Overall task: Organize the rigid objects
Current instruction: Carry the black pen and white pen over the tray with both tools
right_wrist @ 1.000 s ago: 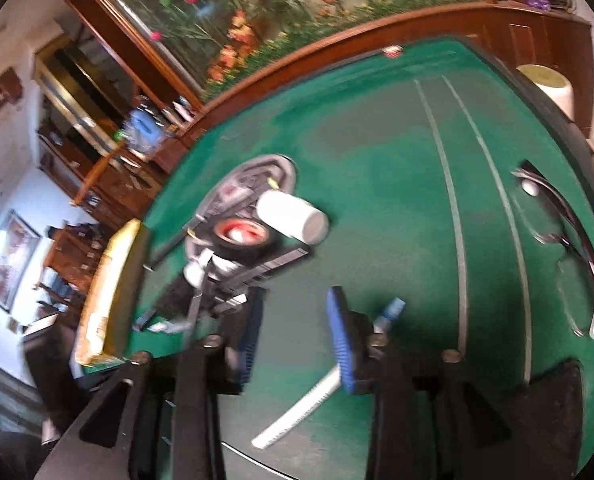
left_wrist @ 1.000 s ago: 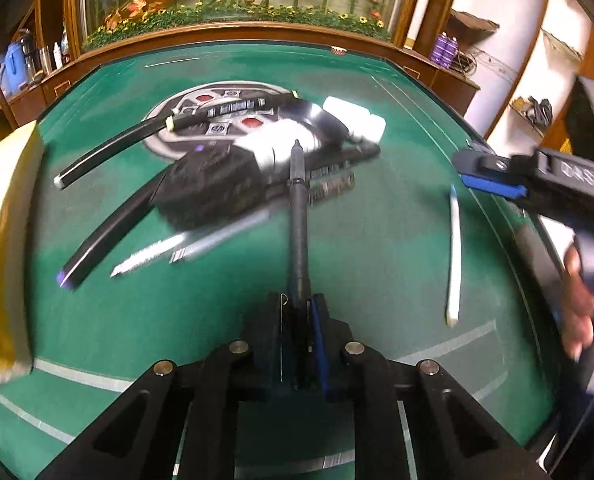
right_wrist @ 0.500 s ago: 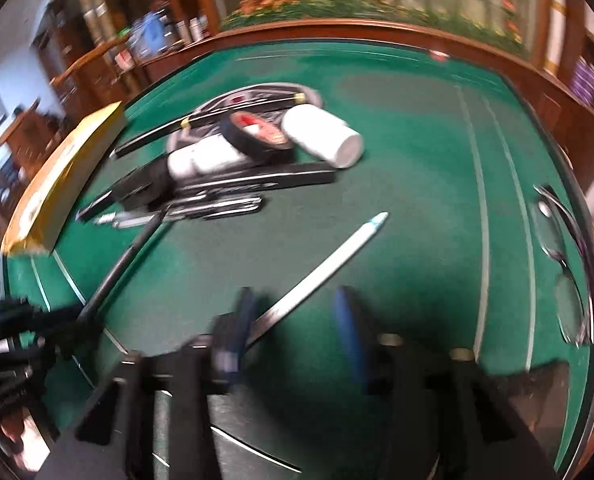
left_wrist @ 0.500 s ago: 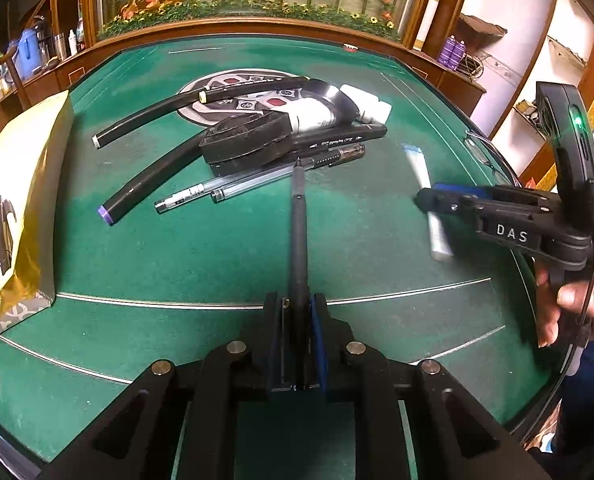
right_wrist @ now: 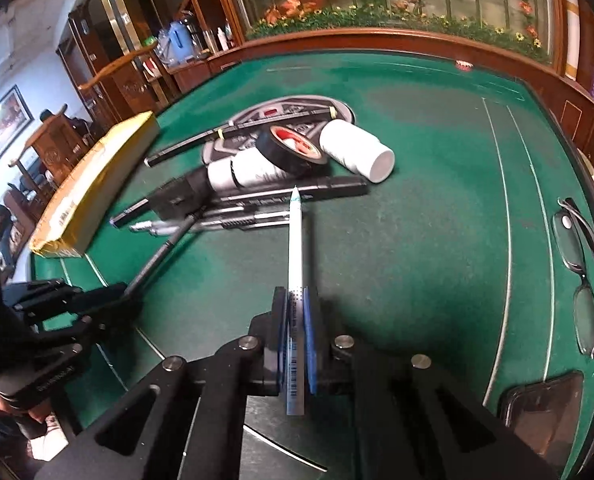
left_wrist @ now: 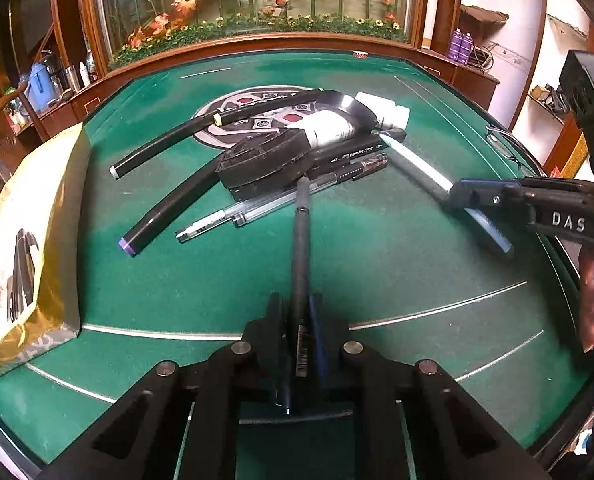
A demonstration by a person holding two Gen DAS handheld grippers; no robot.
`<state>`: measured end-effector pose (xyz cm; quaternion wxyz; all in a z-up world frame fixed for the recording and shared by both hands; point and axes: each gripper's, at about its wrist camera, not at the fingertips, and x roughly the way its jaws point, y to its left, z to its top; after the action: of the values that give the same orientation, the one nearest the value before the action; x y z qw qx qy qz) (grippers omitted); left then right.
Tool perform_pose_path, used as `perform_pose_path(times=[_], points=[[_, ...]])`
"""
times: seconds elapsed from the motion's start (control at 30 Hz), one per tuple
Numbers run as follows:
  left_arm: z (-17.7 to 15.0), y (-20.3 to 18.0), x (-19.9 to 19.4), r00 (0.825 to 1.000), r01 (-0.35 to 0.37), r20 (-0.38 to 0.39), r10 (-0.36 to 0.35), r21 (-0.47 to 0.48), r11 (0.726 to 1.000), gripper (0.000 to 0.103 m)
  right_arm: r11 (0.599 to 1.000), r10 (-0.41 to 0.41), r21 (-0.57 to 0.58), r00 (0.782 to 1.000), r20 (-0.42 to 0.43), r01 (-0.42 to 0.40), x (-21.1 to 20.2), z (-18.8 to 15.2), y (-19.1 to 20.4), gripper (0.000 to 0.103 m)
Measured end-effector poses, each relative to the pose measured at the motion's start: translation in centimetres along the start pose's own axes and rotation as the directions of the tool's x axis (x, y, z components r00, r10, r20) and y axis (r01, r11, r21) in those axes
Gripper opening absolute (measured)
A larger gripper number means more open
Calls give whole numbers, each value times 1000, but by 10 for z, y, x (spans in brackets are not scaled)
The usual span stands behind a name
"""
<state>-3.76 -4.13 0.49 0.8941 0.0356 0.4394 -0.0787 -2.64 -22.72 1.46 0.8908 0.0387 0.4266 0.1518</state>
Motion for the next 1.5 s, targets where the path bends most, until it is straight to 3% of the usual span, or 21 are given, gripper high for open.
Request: perform_pose_path(times=[0.1, 0.33, 0.77, 0.93, 1.13, 1.27, 1.5], points=[[-3, 6, -8, 998, 53, 22, -52, -43, 998, 11, 999, 50, -2, 998, 26, -50, -7, 3, 5, 7], [-1, 16, -27, 993, 81, 92, -73, -82, 993, 10, 983, 176, -64, 981, 78, -172, -20, 6, 32, 7], [-8, 31, -23, 996, 72, 54, -66, -116, 991, 10, 972, 200, -122, 979, -28, -202, 6, -1, 70, 7], [-10, 28, -10, 998, 62, -10, -63, -110, 992, 10, 971, 189, -134, 979, -74, -197, 19, -7, 75, 7], [-6, 19, -5, 1000, 20, -18, -21, -72, 997, 10, 973, 163, -150, 982, -94, -176, 24, -11, 76, 7], [-6, 13, -4, 1000, -21, -1, 21, -26, 999, 10, 974, 125, -175, 985, -117, -145, 30, -15, 80, 7], [-7, 23, -23, 997, 33, 77, -27, -79, 996, 10, 968, 154, -186, 984, -85, -168, 20, -13, 79, 7]])
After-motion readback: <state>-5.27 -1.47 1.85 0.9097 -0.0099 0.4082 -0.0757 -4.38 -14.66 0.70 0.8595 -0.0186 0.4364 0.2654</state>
